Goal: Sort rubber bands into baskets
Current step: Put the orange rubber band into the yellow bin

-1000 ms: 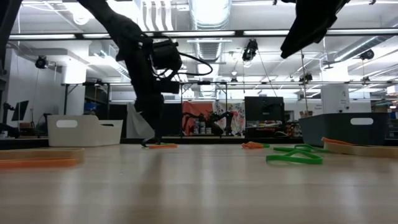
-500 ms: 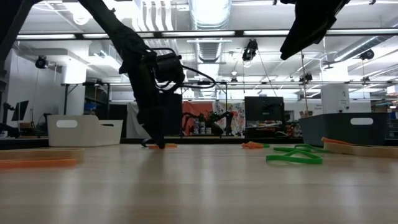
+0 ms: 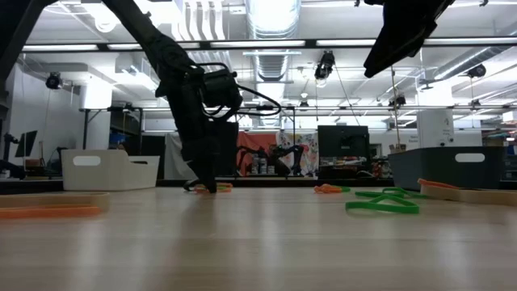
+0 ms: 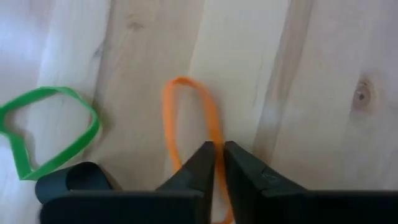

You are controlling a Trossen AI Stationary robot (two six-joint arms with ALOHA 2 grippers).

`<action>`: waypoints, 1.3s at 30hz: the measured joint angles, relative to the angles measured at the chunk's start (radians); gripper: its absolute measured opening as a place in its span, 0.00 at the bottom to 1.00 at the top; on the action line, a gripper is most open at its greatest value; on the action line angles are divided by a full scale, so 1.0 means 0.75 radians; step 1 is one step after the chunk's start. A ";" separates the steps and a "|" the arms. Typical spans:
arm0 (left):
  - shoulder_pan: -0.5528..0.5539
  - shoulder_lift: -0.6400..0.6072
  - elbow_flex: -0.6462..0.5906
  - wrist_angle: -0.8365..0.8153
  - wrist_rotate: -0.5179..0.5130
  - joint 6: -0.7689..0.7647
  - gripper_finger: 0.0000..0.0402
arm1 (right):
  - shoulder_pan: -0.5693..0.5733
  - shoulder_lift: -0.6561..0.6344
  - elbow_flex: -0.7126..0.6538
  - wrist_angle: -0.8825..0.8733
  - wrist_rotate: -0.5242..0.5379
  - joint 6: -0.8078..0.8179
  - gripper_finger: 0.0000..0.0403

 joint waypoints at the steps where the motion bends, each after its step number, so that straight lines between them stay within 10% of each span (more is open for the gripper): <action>1: 0.000 0.000 -0.001 0.004 -0.003 -0.013 0.02 | 0.000 0.000 0.000 0.000 0.000 0.000 0.49; 29: -0.132 -0.249 -0.015 -0.028 -0.038 -0.121 0.00 | 0.000 0.000 -0.048 0.100 0.001 -0.055 0.49; 39: -0.113 -0.135 -0.017 0.001 -0.218 -0.227 0.17 | 0.000 0.000 -0.051 0.104 -0.001 -0.058 0.49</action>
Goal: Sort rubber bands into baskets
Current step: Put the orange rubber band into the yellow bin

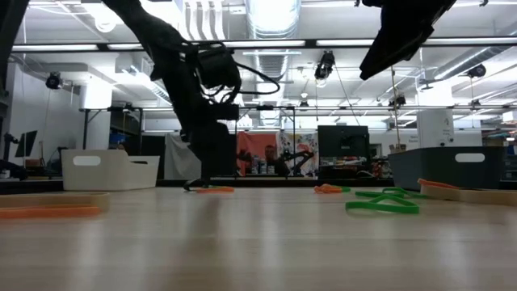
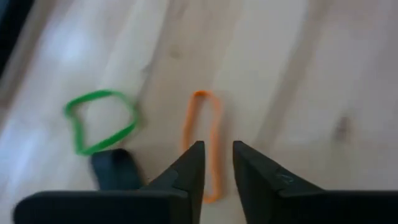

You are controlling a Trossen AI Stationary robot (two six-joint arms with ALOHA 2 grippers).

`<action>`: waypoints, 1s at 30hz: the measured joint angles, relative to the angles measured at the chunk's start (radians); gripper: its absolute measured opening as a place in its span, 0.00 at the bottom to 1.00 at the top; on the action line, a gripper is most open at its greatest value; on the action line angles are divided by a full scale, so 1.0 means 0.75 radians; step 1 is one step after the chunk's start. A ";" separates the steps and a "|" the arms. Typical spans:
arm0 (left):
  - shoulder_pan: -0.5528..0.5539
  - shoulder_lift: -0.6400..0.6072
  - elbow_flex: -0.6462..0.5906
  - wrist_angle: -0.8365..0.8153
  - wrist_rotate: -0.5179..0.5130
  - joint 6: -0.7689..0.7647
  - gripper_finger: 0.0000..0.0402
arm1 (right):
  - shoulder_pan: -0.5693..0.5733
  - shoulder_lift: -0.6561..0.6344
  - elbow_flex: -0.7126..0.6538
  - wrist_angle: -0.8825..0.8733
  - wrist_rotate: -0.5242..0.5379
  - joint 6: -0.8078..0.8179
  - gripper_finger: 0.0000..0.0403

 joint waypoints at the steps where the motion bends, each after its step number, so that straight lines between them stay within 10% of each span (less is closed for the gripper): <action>1: 0.001 0.003 0.000 0.002 -0.038 -0.001 0.20 | 0.000 0.000 0.000 0.000 0.000 0.003 0.49; 30: 0.004 0.091 0.000 0.015 -0.040 -0.175 0.30 | -0.001 0.000 0.033 0.035 -0.001 0.009 0.49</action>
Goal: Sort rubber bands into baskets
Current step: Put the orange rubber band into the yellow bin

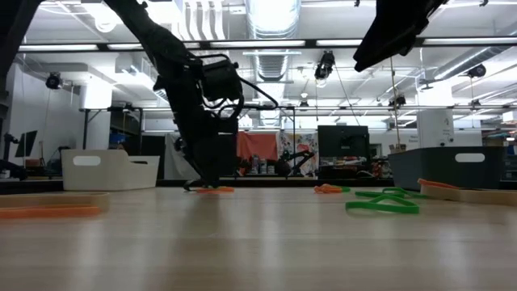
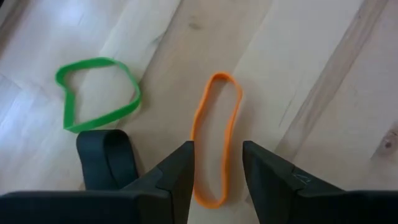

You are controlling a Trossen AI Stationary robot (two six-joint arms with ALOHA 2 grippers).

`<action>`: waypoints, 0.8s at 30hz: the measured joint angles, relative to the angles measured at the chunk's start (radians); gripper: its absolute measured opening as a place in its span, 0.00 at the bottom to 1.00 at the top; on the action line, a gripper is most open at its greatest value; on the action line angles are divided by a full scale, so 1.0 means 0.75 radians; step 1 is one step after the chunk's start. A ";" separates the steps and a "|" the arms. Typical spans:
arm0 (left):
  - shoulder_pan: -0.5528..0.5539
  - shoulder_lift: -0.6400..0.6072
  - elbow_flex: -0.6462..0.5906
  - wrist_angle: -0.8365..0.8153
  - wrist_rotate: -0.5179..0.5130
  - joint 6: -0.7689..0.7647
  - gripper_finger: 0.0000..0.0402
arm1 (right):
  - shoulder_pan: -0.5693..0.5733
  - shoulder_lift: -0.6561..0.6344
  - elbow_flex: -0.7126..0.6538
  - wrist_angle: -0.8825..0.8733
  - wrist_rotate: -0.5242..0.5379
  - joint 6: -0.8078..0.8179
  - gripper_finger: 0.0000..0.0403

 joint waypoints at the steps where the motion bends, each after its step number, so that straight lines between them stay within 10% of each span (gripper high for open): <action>1: 0.000 0.004 0.000 0.003 0.000 0.000 0.30 | 0.000 0.000 0.000 0.000 0.000 0.000 0.49; 16: 0.000 0.069 0.004 0.060 -0.011 0.001 0.29 | -0.001 0.000 0.000 0.023 0.000 0.001 0.49; 24: -0.001 0.073 0.004 0.067 0.001 0.031 0.03 | -0.001 0.000 0.000 0.030 0.000 0.001 0.49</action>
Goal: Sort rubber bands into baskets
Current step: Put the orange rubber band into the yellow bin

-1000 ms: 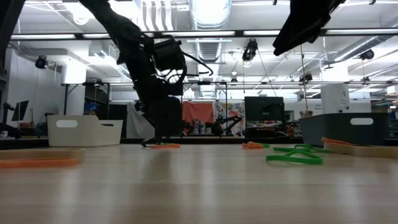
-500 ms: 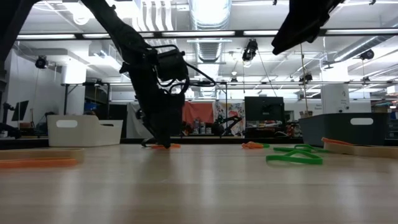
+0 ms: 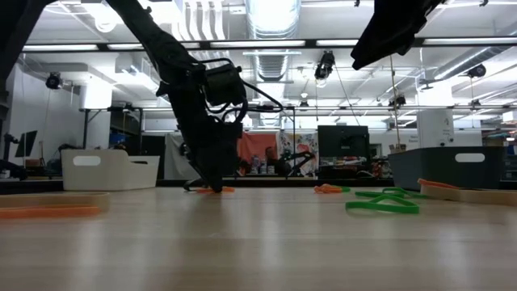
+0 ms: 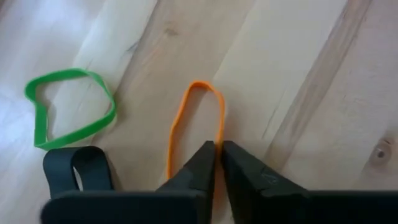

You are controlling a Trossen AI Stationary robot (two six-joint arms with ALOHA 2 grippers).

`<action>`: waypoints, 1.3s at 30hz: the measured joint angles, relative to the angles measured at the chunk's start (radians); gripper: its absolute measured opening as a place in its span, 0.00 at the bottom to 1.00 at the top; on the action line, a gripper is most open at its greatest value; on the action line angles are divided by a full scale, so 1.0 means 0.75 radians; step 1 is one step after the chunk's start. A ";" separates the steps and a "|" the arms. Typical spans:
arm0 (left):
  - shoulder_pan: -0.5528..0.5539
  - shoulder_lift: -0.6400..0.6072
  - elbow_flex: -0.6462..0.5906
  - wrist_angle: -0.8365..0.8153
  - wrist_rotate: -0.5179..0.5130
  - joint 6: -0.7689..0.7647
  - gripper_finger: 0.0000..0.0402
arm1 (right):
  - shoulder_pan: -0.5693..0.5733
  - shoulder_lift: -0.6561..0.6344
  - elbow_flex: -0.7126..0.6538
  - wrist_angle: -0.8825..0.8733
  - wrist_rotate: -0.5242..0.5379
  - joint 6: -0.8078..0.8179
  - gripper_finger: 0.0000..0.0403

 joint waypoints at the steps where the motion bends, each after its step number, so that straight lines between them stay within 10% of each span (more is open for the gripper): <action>1: 0.000 0.000 0.000 0.000 -0.001 0.000 0.02 | 0.000 0.000 0.000 0.000 0.000 0.000 0.49; 39: -0.002 -0.078 0.098 -0.109 -0.043 -0.070 0.11 | 0.001 0.000 -0.001 -0.006 0.000 -0.025 0.49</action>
